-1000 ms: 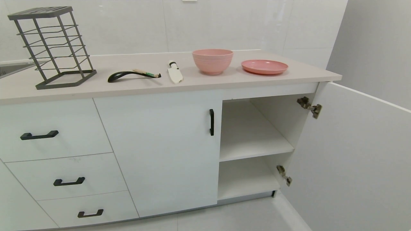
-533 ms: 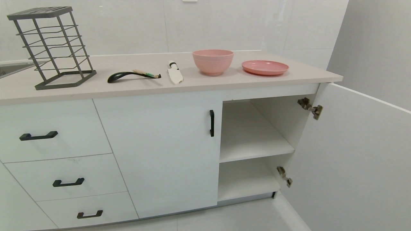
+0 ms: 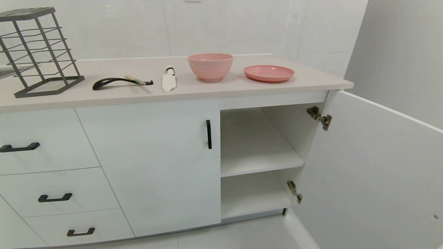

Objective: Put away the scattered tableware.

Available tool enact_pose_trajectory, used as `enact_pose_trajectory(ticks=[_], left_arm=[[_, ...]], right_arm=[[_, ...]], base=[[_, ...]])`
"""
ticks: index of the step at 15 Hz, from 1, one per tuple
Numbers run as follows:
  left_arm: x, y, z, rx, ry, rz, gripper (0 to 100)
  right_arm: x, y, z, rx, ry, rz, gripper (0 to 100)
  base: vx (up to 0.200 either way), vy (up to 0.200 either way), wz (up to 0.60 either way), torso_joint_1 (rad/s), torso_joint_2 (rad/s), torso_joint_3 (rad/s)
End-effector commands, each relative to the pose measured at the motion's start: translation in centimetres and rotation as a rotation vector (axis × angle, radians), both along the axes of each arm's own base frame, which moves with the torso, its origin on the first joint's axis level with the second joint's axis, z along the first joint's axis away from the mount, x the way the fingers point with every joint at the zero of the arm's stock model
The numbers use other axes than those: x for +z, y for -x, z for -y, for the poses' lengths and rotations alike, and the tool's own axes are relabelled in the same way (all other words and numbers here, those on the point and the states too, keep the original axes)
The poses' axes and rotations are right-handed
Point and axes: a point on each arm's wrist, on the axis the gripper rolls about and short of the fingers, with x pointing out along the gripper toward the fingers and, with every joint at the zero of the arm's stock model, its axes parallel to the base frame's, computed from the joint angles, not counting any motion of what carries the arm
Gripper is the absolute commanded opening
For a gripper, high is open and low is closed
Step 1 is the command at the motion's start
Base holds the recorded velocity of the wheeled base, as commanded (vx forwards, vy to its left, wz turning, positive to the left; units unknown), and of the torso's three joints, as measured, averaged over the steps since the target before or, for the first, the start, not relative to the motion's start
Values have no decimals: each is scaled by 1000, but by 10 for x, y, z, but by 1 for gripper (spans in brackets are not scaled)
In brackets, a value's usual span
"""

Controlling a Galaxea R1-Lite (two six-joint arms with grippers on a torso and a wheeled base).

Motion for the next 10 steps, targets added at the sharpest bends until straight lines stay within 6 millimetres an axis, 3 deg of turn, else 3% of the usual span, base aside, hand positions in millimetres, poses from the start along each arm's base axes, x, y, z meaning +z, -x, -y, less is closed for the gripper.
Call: enact_pose_trajectory(ticks=[1,10], left_arm=[[0,0,0,1,0,-3,100],[0,0,0,3,0,-3,100]], right_arm=[[0,0,0,2,2,-1,100],[0,0,0,5,22,0,100]], base=[[0,0,0,0,0,0],[0,0,0,0,0,0]])
